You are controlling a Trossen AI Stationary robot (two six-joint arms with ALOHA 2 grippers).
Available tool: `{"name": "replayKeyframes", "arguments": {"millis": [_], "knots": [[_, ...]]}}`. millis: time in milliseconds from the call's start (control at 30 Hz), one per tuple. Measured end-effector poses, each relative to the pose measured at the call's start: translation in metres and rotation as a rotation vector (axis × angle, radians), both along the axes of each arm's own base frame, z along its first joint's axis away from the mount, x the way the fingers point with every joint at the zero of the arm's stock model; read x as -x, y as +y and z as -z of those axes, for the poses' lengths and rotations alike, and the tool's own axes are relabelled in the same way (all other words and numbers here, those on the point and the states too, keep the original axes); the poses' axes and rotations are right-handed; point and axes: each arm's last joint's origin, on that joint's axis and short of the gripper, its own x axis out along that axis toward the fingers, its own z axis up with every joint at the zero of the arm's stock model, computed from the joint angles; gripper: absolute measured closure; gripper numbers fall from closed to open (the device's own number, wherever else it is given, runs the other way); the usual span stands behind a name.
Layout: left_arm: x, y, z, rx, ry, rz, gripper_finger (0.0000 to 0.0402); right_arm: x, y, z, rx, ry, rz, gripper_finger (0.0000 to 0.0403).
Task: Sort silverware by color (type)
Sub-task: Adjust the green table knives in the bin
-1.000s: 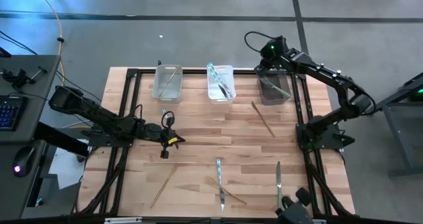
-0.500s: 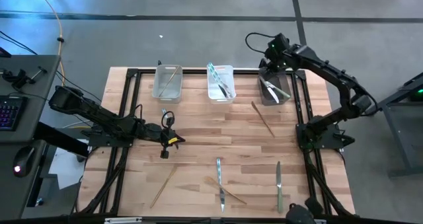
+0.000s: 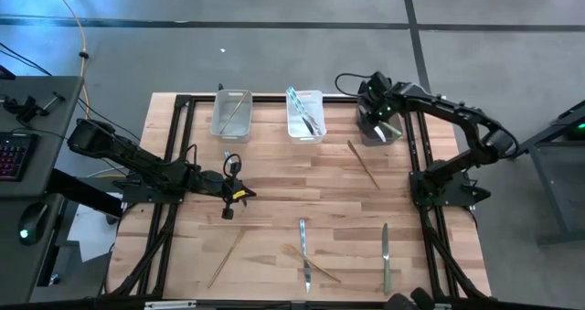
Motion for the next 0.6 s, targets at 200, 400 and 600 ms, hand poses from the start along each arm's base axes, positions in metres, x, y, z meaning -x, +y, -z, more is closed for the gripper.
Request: {"name": "replayKeyframes", "arguments": {"millis": [200,400,600], "knots": [[0.000,0.000,0.000,0.001,-0.005,0.000,0.0401,0.004,0.002,0.019,0.032,0.024,0.016,0.0220],[0.000,0.000,-0.001,0.002,-0.008,0.000,0.0401,0.003,0.001,0.028,0.048,0.027,0.027,0.0248],[0.000,0.000,-0.001,0.001,-0.007,0.000,0.0401,-0.001,-0.004,0.048,-0.009,0.082,0.030,0.0275]]}}
